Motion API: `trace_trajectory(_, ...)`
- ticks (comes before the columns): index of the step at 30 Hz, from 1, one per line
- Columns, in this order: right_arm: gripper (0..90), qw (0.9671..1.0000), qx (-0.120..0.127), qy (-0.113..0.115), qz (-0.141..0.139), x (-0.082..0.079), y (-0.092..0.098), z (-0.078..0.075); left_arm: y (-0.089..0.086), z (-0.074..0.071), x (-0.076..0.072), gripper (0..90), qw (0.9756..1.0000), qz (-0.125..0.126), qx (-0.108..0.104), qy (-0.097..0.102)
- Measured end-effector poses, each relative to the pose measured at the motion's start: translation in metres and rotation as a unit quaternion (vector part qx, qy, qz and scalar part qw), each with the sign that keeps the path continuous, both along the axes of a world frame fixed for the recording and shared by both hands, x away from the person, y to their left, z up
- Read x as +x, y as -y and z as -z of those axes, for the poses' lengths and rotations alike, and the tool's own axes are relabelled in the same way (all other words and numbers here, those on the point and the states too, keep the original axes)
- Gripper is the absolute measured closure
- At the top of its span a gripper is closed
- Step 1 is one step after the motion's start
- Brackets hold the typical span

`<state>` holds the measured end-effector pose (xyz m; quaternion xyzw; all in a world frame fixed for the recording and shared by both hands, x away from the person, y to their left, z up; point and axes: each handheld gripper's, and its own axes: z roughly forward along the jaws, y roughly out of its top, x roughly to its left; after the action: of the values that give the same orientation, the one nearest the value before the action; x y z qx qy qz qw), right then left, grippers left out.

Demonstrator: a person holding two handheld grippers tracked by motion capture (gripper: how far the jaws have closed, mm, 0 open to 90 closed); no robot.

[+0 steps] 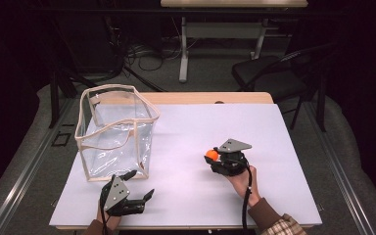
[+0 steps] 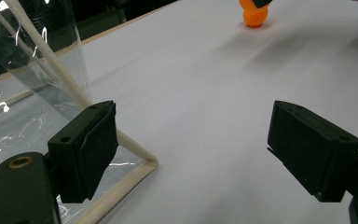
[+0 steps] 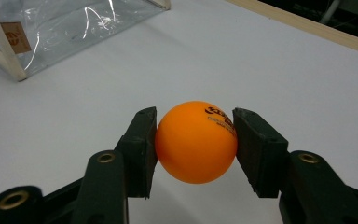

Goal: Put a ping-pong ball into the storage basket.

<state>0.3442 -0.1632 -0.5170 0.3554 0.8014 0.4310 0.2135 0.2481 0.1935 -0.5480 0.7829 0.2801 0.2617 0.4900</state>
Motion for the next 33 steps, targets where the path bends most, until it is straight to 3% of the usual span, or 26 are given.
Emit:
trace_trajectory(8,50.8,0.9999,0.012,-0.001,-0.012,0.003,-0.007,-0.003,-0.001,0.0,-0.001,15.9,1.0,0.001,0.0,0.0)
trace_trajectory(19,50.8,0.9996,0.012,0.007,-0.025,0.005,-0.018,-0.004,0.0,0.0,-0.001,15.9,1.0,0.001,0.0,0.0)
trace_trajectory(33,50.8,0.999,0.009,0.023,-0.038,0.013,-0.032,-0.016,-0.001,0.0,0.0,15.9,1.0,0.002,0.002,0.0)
